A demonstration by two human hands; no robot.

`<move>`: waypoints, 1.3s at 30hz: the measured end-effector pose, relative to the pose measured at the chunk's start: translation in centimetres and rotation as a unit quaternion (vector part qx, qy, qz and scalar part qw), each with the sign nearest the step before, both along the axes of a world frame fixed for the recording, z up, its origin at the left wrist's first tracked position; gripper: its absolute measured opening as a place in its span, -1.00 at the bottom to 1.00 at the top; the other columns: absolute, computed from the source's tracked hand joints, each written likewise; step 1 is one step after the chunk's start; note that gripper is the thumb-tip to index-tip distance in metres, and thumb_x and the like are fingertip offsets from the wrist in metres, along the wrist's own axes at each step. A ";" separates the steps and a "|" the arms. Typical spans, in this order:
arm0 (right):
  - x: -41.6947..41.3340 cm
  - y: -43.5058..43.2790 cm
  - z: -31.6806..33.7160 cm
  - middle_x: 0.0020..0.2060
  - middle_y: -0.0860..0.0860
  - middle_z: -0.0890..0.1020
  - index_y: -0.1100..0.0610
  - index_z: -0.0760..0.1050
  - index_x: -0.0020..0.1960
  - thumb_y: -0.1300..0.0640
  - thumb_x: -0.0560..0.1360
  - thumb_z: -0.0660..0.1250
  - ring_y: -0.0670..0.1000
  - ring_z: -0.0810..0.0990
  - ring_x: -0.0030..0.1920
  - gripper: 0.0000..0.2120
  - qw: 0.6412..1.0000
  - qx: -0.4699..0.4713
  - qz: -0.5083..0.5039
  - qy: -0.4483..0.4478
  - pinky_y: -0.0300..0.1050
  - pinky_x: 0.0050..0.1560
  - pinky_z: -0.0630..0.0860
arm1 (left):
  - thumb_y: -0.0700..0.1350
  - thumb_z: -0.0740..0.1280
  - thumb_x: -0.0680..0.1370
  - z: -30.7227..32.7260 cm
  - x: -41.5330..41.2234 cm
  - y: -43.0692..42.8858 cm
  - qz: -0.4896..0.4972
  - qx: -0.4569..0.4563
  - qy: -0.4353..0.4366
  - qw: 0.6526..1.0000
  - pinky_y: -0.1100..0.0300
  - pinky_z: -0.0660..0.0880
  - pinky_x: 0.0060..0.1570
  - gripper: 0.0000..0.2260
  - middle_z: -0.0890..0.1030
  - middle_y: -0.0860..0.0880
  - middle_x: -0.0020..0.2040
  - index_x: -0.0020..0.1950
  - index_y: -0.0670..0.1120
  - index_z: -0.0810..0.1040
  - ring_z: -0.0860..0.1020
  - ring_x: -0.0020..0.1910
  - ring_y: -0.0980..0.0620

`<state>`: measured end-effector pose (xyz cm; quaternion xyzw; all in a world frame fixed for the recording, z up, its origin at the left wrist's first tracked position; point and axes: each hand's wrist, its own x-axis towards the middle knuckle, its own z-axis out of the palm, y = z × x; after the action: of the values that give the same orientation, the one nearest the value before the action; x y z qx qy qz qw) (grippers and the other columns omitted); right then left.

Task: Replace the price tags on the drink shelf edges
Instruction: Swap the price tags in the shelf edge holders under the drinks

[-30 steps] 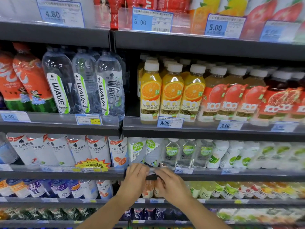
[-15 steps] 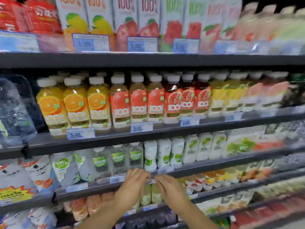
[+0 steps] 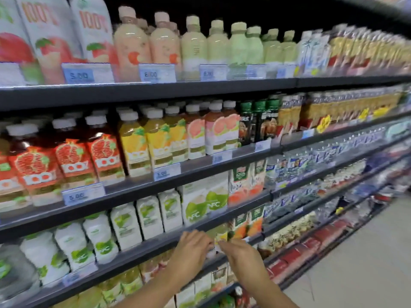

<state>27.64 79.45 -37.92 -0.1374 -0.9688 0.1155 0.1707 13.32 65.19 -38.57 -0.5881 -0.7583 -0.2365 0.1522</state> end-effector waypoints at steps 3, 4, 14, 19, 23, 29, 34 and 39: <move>1.1 4.1 -0.4 -0.36 -0.05 0.42 -0.02 0.47 -0.08 0.26 0.45 0.22 0.00 0.39 -0.33 -0.80 0.999 -0.015 -0.026 0.011 -0.01 -0.44 0.37 | 0.03 0.17 0.62 0.2 0.3 5.0 -0.015 -0.025 -0.022 0.999 0.20 0.32 -0.07 -0.84 0.55 0.16 -0.13 -0.06 0.09 0.52 0.46 -0.10 0.13; 1.1 5.2 -0.2 -0.39 -0.07 0.37 0.00 0.46 -0.12 0.27 0.45 0.21 -0.04 0.33 -0.37 -0.83 0.999 -0.024 -0.022 0.025 -0.05 -0.46 0.29 | 0.03 0.17 0.62 0.1 0.1 6.6 -0.017 -0.030 -0.022 0.999 0.20 0.34 -0.05 -0.83 0.56 0.16 -0.12 -0.06 0.09 0.53 0.47 -0.09 0.13; -3.4 16.0 -0.4 -0.35 -0.03 0.50 0.06 0.48 -0.13 0.04 0.64 0.15 -0.01 0.39 -0.39 -0.77 0.997 -0.067 -0.005 0.044 -0.22 -0.42 0.22 | -0.27 0.37 0.47 -3.3 -5.2 14.7 0.166 -0.138 -0.008 0.976 -0.02 0.29 0.43 -0.41 0.43 -0.08 0.40 0.50 -0.11 0.33 0.36 0.39 -0.11; -6.2 19.7 -0.2 -0.29 -0.08 0.62 0.04 0.58 -0.06 0.03 0.63 0.17 -0.12 0.55 -0.30 -0.76 0.993 -0.071 0.038 0.086 -0.21 -0.30 0.54 | -0.26 0.37 0.46 -3.3 -5.3 16.3 0.230 -0.178 -0.027 0.956 0.10 0.29 0.35 -0.47 0.49 -0.02 0.33 0.42 -0.05 0.39 0.41 0.31 -0.05; -7.6 21.4 -0.4 -0.03 -0.11 0.68 0.00 0.61 0.12 0.08 0.62 0.22 -0.13 0.62 -0.03 -0.80 0.987 -0.091 0.099 0.088 -0.13 -0.03 0.62 | -0.27 0.46 0.40 -2.6 -5.1 16.9 0.276 -0.152 -0.079 0.946 0.14 0.36 0.32 -0.48 0.55 0.01 0.25 0.34 -0.02 0.50 0.44 0.25 -0.01; -9.4 23.6 0.3 0.12 -0.11 0.60 0.04 0.61 0.23 0.21 0.60 0.27 -0.24 0.55 0.15 -0.75 0.960 -0.163 0.201 0.110 -0.44 0.32 0.30 | -0.30 0.51 0.40 -1.2 -3.6 15.9 0.345 -0.014 -0.093 0.934 0.11 0.54 -0.07 -0.73 0.59 0.04 -0.09 0.03 -0.05 0.62 0.51 -0.09 0.02; -10.8 23.8 0.0 -0.06 -0.11 0.61 0.07 0.62 0.18 0.25 0.59 0.31 -0.20 0.58 -0.05 -0.77 0.941 -0.206 0.238 0.122 -0.21 0.10 0.54 | -0.29 0.45 0.47 -1.7 -1.2 13.6 0.395 0.008 -0.016 0.918 0.06 0.48 -0.12 -0.83 0.57 -0.01 -0.09 -0.01 -0.09 0.58 0.51 -0.12 -0.06; -11.9 21.8 -0.4 -0.35 -0.19 0.63 0.06 0.64 0.02 0.17 0.54 0.36 -0.20 0.58 -0.20 -0.89 0.942 -0.221 0.224 0.120 0.07 0.12 0.50 | -0.23 0.56 0.28 -3.0 0.6 11.5 0.380 -0.145 -0.021 0.913 -0.07 0.51 0.26 -0.64 0.55 -0.04 0.31 0.00 -0.03 0.56 0.51 0.30 -0.08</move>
<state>15.77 101.23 -38.29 0.0638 -0.8972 0.3772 0.2209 13.96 76.70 -41.60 -0.2661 -0.9534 -0.0609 0.1281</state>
